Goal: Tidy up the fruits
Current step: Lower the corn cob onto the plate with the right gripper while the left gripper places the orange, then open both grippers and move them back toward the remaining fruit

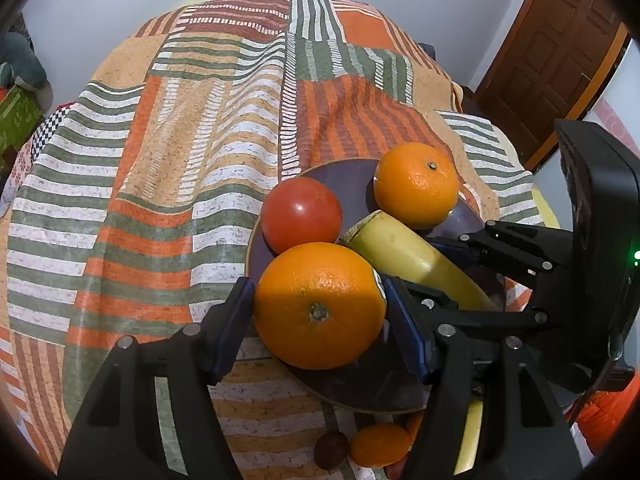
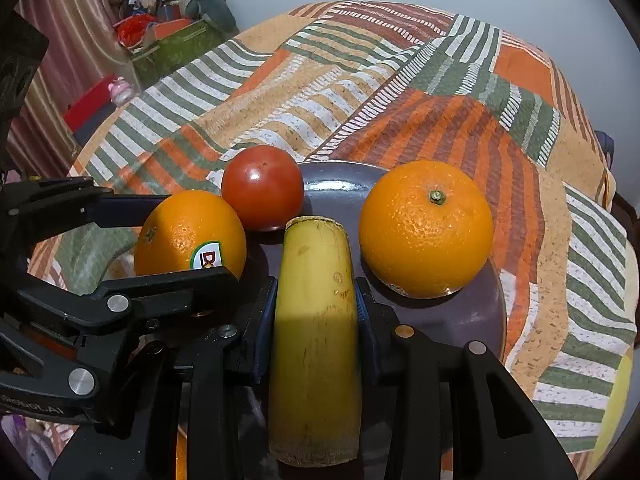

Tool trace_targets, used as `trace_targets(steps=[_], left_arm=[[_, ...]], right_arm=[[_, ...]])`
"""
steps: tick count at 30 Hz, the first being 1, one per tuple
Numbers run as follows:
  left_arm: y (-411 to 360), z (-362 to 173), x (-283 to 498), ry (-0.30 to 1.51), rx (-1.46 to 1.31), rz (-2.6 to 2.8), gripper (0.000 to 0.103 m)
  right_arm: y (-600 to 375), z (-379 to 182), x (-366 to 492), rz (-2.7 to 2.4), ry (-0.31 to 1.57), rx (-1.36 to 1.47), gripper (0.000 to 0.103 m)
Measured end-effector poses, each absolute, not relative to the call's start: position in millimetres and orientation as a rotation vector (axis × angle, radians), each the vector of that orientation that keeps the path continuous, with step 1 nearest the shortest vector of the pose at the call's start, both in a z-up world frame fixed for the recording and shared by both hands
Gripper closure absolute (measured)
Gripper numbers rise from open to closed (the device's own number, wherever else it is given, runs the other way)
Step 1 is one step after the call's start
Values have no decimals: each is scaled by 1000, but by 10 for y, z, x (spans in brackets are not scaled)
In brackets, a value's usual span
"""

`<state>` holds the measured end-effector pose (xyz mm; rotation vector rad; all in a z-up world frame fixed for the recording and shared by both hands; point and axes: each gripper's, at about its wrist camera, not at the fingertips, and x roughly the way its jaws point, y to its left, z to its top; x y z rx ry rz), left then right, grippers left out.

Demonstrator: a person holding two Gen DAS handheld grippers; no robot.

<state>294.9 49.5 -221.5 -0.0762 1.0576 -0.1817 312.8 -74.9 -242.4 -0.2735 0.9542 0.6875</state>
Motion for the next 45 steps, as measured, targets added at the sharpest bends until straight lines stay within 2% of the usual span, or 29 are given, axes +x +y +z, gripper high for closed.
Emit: trace_targets(steps=[3,5,7,10,14,18,20,28,38,45], left_arm=[[482,-2204,2946,1057,-76,-178,37],[487,-2172,2930,1049,-88,-184,37],[490,-2106,2901,1034,-92,-183,37],[499,-1966,2810,996,-92,-174,32],[503,-1815,2645,969,-88,-172,31],[492,-1725,2457,954,-79,-171,28],[474,-1704,2343,945,-62,-164,23],[482,-1808,1964,985,-61,-158,22],[475,-2188,1578,1085,-43,-152,22],[273,-2237,1465,1069,111,-148,21]], right_arm=[[-760,-2382,3097,688,941,-280,67],[-775,-2340,3075,683,927,-282,61],[-806,-2311,3042,652,910,-299,59],[-884,-2272,2992,660,918,-270,58],[-991,-2157,2863,649,901,-253,57],[-1098,-2009,2685,637,862,-246,47],[-1143,-1940,2590,630,841,-246,47],[-1290,-1839,2193,625,823,-224,43],[-1414,-2106,1887,604,886,-260,42],[-1490,-2370,1896,570,960,-260,42]])
